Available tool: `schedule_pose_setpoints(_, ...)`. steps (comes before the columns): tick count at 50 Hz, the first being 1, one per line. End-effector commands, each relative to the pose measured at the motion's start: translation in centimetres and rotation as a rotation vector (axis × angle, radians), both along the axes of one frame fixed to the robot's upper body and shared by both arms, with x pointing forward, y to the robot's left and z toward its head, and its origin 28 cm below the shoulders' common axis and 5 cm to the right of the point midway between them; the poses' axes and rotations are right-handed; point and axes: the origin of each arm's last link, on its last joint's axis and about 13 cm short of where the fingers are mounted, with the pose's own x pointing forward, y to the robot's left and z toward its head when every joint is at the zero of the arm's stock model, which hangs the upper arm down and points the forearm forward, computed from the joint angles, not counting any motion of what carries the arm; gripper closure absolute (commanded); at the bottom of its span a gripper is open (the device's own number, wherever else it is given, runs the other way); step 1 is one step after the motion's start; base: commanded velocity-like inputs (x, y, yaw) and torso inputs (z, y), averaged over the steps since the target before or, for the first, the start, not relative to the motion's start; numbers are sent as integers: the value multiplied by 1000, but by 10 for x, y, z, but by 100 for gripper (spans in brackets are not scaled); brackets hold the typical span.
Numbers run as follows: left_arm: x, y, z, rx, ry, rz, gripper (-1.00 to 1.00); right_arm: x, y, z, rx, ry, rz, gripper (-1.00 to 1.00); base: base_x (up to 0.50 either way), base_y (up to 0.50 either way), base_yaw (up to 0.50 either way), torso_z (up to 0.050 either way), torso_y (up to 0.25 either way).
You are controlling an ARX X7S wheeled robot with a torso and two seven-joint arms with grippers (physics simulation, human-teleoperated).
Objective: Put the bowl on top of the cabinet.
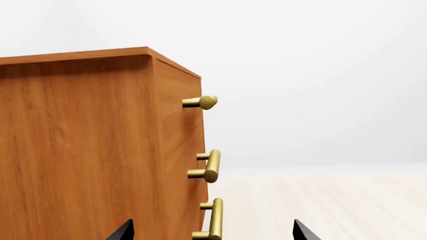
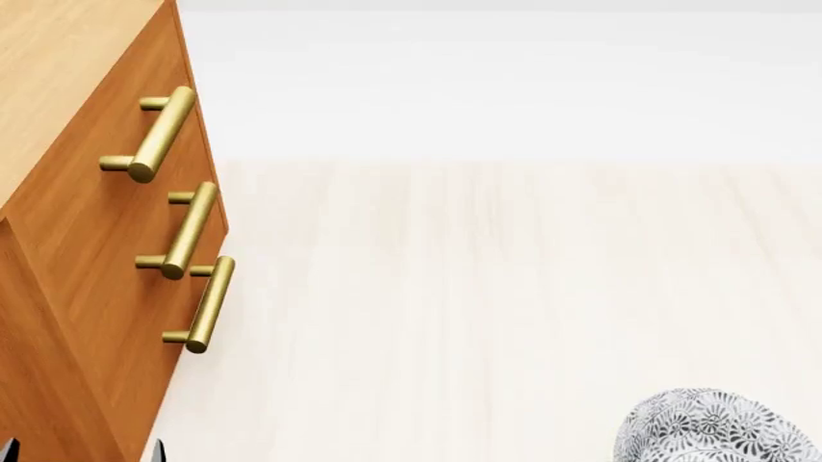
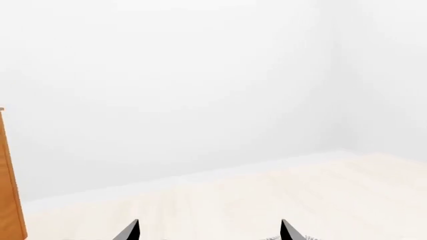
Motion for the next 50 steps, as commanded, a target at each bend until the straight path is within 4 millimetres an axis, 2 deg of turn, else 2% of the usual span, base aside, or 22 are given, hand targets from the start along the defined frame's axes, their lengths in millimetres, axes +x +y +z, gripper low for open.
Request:
schedule_pose_setpoints(1, 0, 0, 0, 1, 2, 0, -100, -3, -9, 5, 60, -1, -8, -100, 0, 0, 0, 0, 0)
schedule_pose_setpoints(10, 1, 0, -1, -1, 7, -1, -100, -10, -22, 9, 200, -77, -40, -100, 0, 0, 0, 0, 0)
schedule_pose_setpoints(28, 2, 0, -1, 0, 7, -1, -100, -14, -42, 16, 365, -78, -165, -100, 0, 0, 0, 0, 0)
schedule_pose_setpoints(31, 2, 0, -2, 1, 8, -1, -100, -10, -47, 16, 441, -30, -238, -100, 0, 0, 0, 0, 0)
schedule_pose_setpoints(50, 2, 0, -2, 0, 8, -1, -100, -7, -55, 14, 542, 5, -276, -100, 0, 0, 0, 0, 0)
